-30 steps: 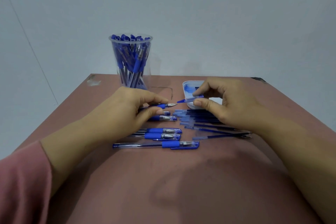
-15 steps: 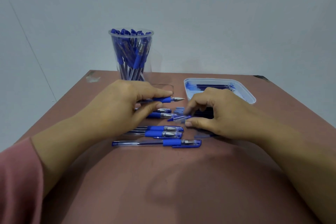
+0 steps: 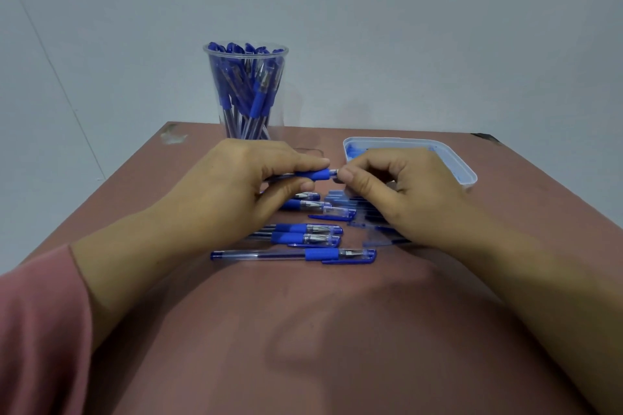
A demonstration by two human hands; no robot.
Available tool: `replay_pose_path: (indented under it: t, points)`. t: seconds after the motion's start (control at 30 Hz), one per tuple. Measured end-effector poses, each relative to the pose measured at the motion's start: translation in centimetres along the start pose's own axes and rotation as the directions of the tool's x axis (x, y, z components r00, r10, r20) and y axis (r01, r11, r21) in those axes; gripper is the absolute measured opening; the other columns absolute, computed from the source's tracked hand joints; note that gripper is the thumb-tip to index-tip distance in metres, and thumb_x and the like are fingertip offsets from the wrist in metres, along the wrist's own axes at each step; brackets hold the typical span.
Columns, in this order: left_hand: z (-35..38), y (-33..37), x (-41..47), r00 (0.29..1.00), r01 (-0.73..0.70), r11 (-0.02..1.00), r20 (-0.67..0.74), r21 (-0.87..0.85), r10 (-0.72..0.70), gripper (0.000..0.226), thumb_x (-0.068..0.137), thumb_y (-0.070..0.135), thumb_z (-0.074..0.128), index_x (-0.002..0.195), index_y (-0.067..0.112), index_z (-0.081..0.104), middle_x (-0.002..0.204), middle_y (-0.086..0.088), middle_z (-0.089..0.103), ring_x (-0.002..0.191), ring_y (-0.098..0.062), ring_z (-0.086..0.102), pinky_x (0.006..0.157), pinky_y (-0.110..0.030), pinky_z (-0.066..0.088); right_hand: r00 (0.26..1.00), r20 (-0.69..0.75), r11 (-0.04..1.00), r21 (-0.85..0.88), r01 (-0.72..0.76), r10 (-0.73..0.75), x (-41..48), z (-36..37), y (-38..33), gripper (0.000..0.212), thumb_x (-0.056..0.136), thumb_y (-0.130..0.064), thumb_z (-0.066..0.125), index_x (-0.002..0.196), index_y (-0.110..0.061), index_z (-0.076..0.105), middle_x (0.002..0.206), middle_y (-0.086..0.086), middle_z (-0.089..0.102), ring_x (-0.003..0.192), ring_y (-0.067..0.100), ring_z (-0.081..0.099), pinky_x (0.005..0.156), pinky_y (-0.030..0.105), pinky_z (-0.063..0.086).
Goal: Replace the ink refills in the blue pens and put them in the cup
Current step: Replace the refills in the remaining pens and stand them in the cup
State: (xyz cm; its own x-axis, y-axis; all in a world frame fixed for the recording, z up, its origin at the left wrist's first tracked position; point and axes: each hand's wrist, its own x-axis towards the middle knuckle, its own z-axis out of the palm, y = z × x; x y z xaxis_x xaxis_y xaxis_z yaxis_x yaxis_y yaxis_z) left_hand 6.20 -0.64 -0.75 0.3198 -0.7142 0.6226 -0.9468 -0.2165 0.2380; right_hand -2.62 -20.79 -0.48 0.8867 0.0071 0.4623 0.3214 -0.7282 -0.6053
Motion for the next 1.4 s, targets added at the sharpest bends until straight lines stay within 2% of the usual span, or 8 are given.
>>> replay_pose_path:
  t: [0.1, 0.4, 0.57, 0.77, 0.93, 1.1, 1.23, 1.4]
  points:
    - [0.01, 0.07, 0.01, 1.000, -0.003, 1.000, -0.010, -0.005, 0.003, 0.029, 0.089, 0.020, 0.062, 0.117, 0.019, 0.069, 0.098, 0.038, 0.049, 0.085, 0.029, 0.047, 0.072, 0.004, 0.033, 0.997, -0.045, 0.998, 0.020, 0.060, -0.059, -0.08, -0.13, -0.09, 0.007, 0.086, -0.036, 0.063, 0.089, -0.036, 0.070, 0.080, -0.009, 0.072, 0.076, 0.011, 0.066, 0.071, 0.028, 0.051]
    - [-0.08, -0.03, 0.08, 1.000, 0.020, 1.000, 0.011, 0.016, -0.021, 0.031, 0.088, 0.029, 0.060, 0.118, 0.026, 0.069, 0.094, 0.036, 0.054, 0.084, 0.022, 0.052, 0.070, 0.001, 0.034, 0.997, -0.017, 0.996, 0.054, 0.076, -0.075, -0.15, -0.49, -0.16, 0.011, 0.084, -0.037, 0.066, 0.095, -0.038, 0.068, 0.085, -0.015, 0.071, 0.083, 0.003, 0.065, 0.075, 0.016, 0.051]
    - [-0.04, -0.23, 0.00, 1.000, 0.031, 0.999, -0.003, 0.032, -0.031, 0.028, 0.088, 0.025, 0.064, 0.116, 0.025, 0.070, 0.091, 0.040, 0.051, 0.082, 0.026, 0.049, 0.070, 0.003, 0.033, 0.991, -0.037, 0.990, -0.046, 0.130, -0.131, 0.02, -0.33, 0.05, 0.025, 0.083, -0.020, 0.074, 0.088, -0.042, 0.064, 0.083, -0.021, 0.068, 0.083, 0.001, 0.064, 0.077, 0.015, 0.049]
    - [-0.08, -0.18, 0.06, 0.999, 0.029, 0.999, -0.020, 0.017, -0.029, 0.030, 0.087, 0.030, 0.062, 0.115, 0.027, 0.070, 0.090, 0.039, 0.052, 0.084, 0.024, 0.051, 0.071, 0.002, 0.034, 0.996, -0.046, 0.997, -0.024, 0.076, -0.077, 0.00, -0.30, 0.03, 0.009, 0.087, -0.049, 0.060, 0.086, -0.042, 0.065, 0.080, -0.013, 0.068, 0.076, 0.008, 0.063, 0.071, 0.027, 0.050]
    - [-0.08, -0.20, 0.02, 1.000, 0.026, 0.999, -0.013, 0.029, -0.026, 0.029, 0.087, 0.030, 0.062, 0.115, 0.028, 0.070, 0.088, 0.039, 0.052, 0.081, 0.023, 0.051, 0.070, 0.001, 0.035, 0.996, -0.021, 0.996, 0.012, 0.084, -0.083, -0.01, -0.24, 0.12, 0.016, 0.079, -0.030, 0.076, 0.087, -0.040, 0.064, 0.086, -0.013, 0.068, 0.079, 0.007, 0.064, 0.077, 0.025, 0.053]
    - [-0.06, -0.18, 0.05, 0.999, 0.032, 0.999, -0.012, 0.038, -0.031, 0.029, 0.087, 0.030, 0.062, 0.115, 0.028, 0.070, 0.088, 0.039, 0.052, 0.081, 0.022, 0.051, 0.071, 0.000, 0.036, 1.000, 0.000, 0.999, 0.050, -0.015, 0.015, -0.04, -0.17, 0.02, 0.017, 0.082, -0.051, 0.057, 0.081, -0.038, 0.067, 0.077, -0.007, 0.069, 0.071, 0.011, 0.063, 0.070, 0.029, 0.052]
    - [0.01, -0.21, 0.01, 0.999, 0.046, 0.998, -0.004, 0.046, -0.045, 0.030, 0.086, 0.032, 0.062, 0.115, 0.030, 0.070, 0.087, 0.034, 0.056, 0.081, 0.017, 0.055, 0.070, -0.003, 0.039, 1.000, 0.008, 0.998, 0.062, -0.021, 0.020, 0.06, -0.08, 0.13, 0.004, 0.082, -0.031, 0.072, 0.083, -0.033, 0.069, 0.080, -0.007, 0.070, 0.074, 0.011, 0.065, 0.072, 0.026, 0.054]
    - [0.03, -0.29, 0.03, 0.999, 0.054, 0.998, -0.004, 0.037, -0.054, 0.028, 0.088, 0.027, 0.068, 0.116, 0.029, 0.070, 0.087, 0.039, 0.053, 0.081, 0.021, 0.052, 0.069, 0.000, 0.036, 0.993, 0.029, 0.988, 0.096, -0.120, 0.118, -0.04, -0.26, -0.09, 0.039, 0.077, -0.058, 0.053, 0.084, -0.025, 0.072, 0.077, -0.007, 0.072, 0.074, 0.011, 0.067, 0.071, 0.025, 0.053]
